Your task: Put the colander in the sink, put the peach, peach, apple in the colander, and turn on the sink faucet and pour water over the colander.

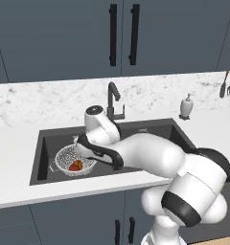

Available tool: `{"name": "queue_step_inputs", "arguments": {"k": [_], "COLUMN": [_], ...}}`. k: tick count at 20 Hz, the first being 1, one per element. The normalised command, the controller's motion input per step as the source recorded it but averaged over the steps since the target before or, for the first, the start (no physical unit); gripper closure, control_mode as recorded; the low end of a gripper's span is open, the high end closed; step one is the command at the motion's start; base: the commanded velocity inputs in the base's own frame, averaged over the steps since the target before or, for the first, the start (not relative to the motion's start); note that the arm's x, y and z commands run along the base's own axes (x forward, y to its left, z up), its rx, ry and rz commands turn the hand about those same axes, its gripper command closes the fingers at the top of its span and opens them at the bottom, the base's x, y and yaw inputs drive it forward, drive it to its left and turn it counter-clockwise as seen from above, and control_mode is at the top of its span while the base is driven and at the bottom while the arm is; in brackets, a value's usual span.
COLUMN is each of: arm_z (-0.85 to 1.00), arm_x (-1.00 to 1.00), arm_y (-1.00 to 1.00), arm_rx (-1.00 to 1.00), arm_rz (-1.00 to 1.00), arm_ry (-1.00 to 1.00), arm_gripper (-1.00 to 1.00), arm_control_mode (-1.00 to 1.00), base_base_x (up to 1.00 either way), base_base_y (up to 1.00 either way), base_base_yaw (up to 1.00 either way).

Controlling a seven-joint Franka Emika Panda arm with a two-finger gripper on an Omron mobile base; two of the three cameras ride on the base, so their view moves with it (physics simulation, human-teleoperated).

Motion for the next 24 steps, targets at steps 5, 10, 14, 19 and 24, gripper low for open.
{"name": "queue_step_inputs", "arguments": {"k": [5,10,14,19,24], "arm_z": [-0.43,-0.5,-0.46,-0.27,-0.34], "arm_x": [0.57,0.54,0.56,0.7,0.59], "arm_y": [0.5,0.46,0.39,0.24,0.17], "arm_rx": [0.03,0.0,-0.05,-0.03,-0.08], "arm_rz": [0.0,0.0,0.0,-0.02,-0.03], "arm_ry": [0.06,0.04,0.04,0.2,0.16], "arm_gripper": [1.0,1.0,1.0,1.0,1.0], "arm_control_mode": [-1.0,-1.0,-1.0,-1.0,-1.0], "base_base_x": [0.0,0.0,0.0,0.0,0.0], "base_base_y": [0.0,0.0,0.0,0.0,0.0], "base_base_yaw": [0.0,0.0,0.0,0.0,0.0]}}
